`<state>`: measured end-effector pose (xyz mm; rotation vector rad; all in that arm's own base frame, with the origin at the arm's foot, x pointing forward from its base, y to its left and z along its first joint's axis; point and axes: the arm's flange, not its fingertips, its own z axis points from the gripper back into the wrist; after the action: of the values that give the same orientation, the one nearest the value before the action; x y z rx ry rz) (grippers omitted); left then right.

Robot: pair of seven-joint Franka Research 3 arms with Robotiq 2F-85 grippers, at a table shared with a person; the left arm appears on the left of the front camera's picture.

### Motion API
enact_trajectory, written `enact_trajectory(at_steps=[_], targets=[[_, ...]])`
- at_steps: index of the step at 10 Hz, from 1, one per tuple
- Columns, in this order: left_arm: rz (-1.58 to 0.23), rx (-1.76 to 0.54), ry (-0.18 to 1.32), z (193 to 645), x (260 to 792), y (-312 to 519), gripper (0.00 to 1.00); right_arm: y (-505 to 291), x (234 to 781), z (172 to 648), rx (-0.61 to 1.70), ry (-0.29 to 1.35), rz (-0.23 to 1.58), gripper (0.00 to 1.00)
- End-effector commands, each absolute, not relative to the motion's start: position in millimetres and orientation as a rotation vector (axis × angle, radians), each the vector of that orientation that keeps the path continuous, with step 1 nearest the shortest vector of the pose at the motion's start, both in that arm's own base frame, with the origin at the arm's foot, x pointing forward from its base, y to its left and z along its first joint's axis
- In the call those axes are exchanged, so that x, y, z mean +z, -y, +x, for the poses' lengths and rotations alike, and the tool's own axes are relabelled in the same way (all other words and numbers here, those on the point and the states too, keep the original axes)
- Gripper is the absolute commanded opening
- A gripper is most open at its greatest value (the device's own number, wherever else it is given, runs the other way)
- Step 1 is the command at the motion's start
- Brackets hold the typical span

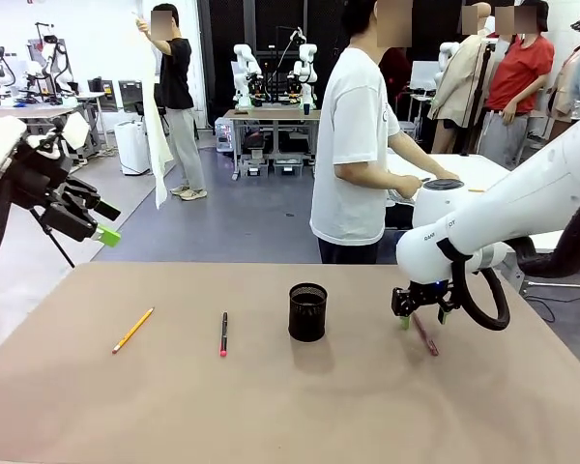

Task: Place the pens into the pen holder.
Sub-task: Pick up a writing instrument from the table and place it into the Pen holder.

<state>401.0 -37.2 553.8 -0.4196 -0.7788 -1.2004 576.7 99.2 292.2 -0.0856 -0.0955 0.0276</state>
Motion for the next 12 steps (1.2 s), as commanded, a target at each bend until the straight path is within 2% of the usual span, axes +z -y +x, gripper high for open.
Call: enact_trajectory(at_steps=[1, 3, 4, 10, 12], targets=[[-0.434, -1.203, 0.791, 402, 555, 37, 1.00, -100, 292, 585, 0.010, 0.108, -0.062, 0.51], [-0.434, -1.203, 0.791, 402, 555, 37, 1.00, -100, 295, 588, 0.000, 0.114, -0.049, 0.12], [-0.434, -1.203, 0.791, 402, 555, 37, 1.00, -101, 295, 589, 0.000, 0.111, -0.041, 0.00], [-0.434, -1.203, 0.791, 402, 555, 37, 1.00, -100, 290, 591, -0.018, 0.066, 0.006, 0.00], [-0.434, -1.203, 0.791, 402, 555, 37, 1.00, -98, 312, 586, -0.028, 0.097, 0.169, 0.00]])
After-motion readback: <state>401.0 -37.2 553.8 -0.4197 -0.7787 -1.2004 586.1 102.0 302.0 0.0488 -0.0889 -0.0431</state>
